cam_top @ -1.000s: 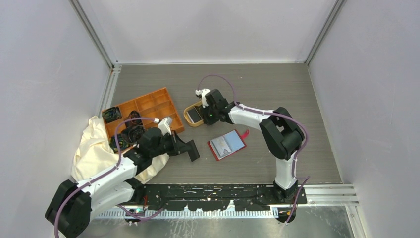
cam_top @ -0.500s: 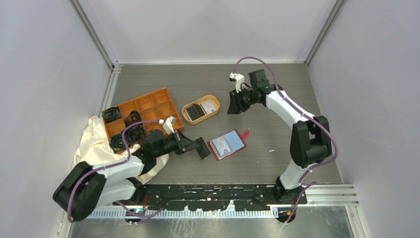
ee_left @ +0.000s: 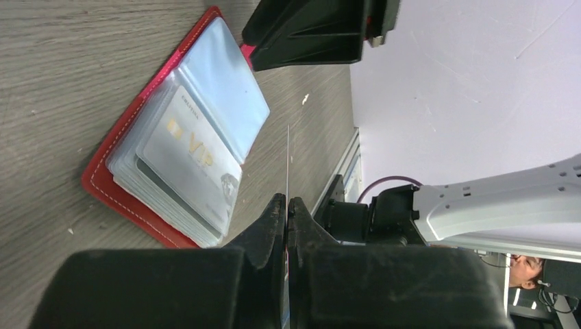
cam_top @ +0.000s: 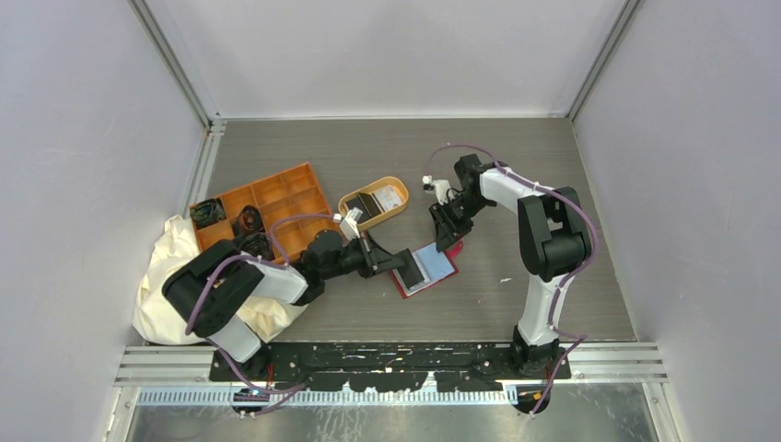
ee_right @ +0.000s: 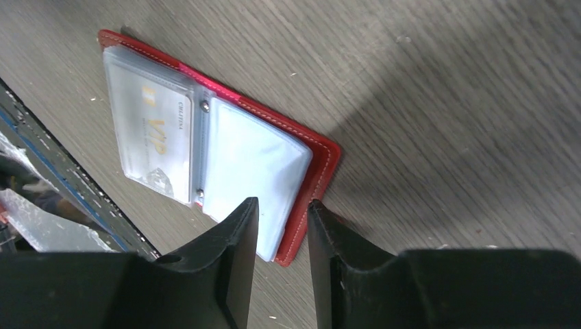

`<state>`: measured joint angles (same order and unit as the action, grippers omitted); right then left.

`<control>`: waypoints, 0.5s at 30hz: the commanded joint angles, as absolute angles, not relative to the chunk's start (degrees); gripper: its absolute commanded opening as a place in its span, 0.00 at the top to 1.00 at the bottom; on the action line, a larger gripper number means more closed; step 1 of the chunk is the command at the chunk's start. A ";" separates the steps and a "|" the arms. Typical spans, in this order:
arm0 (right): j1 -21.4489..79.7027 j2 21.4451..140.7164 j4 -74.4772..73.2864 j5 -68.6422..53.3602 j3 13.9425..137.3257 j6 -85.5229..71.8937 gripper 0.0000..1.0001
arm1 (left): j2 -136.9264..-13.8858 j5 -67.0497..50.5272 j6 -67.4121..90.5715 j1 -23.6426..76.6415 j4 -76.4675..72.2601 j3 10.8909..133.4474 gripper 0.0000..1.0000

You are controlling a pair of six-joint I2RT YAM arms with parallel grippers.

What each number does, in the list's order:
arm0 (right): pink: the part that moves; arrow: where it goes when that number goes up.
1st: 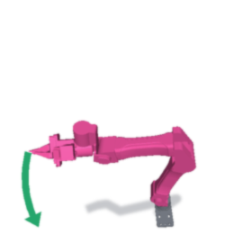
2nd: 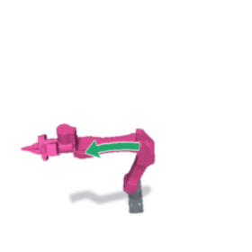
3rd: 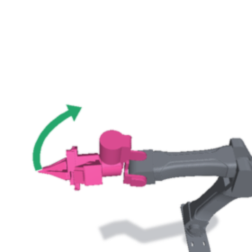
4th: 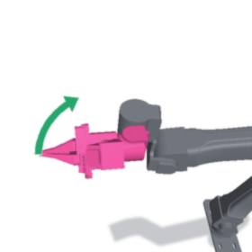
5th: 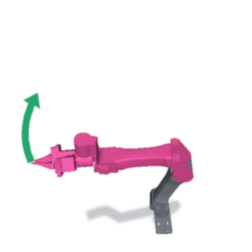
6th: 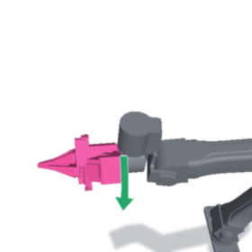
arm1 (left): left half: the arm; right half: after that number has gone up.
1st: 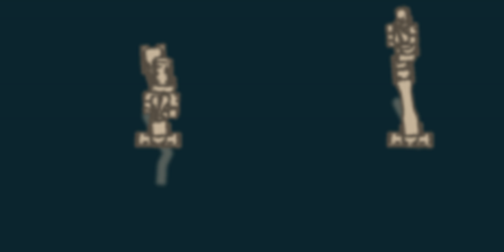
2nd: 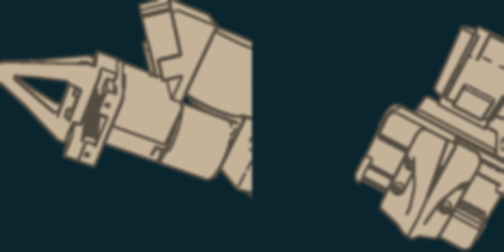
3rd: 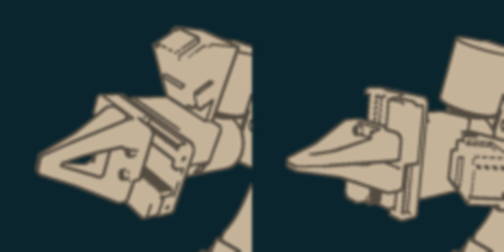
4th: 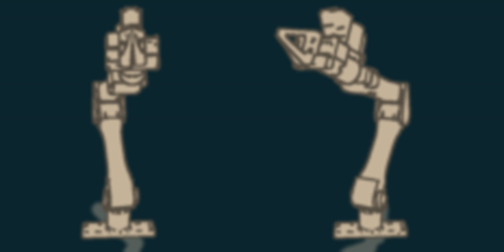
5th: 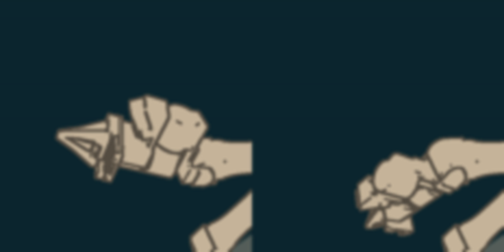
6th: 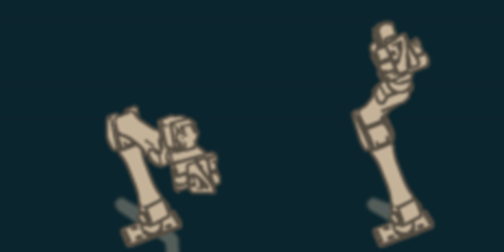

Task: Put the credit cards into the card holder
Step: Insert the credit card into the card holder.

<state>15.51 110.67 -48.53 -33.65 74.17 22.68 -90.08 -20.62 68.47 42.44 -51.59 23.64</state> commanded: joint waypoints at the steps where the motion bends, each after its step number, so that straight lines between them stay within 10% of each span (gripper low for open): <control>1: 15.22 109.75 -50.03 -31.27 77.08 24.21 0.62 | -94.65 -18.14 69.31 43.24 -56.51 26.88 1.00; 15: 15.17 112.97 -53.80 -33.06 78.25 25.20 0.63 | -103.48 -16.60 71.52 43.94 -57.24 31.24 1.00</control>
<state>15.51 112.90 -51.81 -32.12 76.31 24.03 -102.63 -18.17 70.87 43.51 -53.36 29.69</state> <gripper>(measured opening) 0.377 0.009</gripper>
